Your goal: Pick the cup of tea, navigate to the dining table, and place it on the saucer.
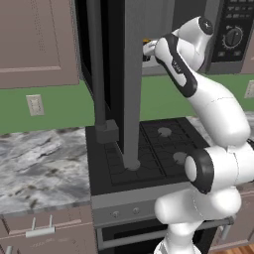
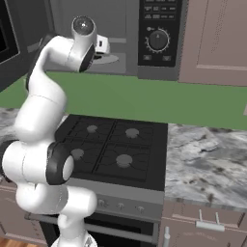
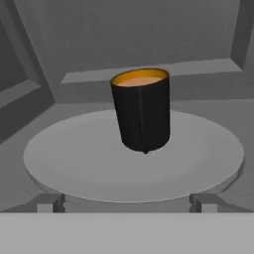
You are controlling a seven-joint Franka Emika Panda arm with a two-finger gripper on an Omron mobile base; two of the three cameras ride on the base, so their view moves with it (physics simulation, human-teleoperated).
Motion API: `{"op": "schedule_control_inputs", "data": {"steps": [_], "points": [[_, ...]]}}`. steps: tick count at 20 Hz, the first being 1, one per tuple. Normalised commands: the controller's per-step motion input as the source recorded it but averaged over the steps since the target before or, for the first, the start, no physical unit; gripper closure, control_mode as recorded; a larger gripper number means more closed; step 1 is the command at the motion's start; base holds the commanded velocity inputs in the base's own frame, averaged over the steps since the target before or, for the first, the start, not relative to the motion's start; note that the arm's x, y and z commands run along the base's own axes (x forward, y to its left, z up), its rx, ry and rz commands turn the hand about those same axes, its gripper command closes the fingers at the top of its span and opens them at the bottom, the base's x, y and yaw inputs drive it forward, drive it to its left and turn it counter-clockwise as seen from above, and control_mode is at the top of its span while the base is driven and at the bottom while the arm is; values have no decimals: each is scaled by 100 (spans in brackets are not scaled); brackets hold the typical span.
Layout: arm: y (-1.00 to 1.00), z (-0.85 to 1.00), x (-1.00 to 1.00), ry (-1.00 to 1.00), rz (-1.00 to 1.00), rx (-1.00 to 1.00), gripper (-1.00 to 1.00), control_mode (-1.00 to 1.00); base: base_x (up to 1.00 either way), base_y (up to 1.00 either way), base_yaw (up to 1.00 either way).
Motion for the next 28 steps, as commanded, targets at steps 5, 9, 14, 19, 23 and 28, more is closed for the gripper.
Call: {"op": "schedule_control_inputs", "data": {"steps": [5, 9, 14, 19, 23, 28], "points": [[0, 0, 51, 3, 4, -7, -100, -100, 0, 0, 0], [0, 0, 37, 3, 2, -8, -100, -100, 0, 0, 0], [0, -5, 40, 0, 1, -8, -100, -100, 0, 0, 0], [0, -14, 26, 0, 0, -4, -100, -100, 0, 0, 0], [0, -1, 2, 0, 0, 0, -100, -100, 0, 0, 0], [0, 0, 0, 0, 0, 0, 100, -100, 0, 0, 0]]}}
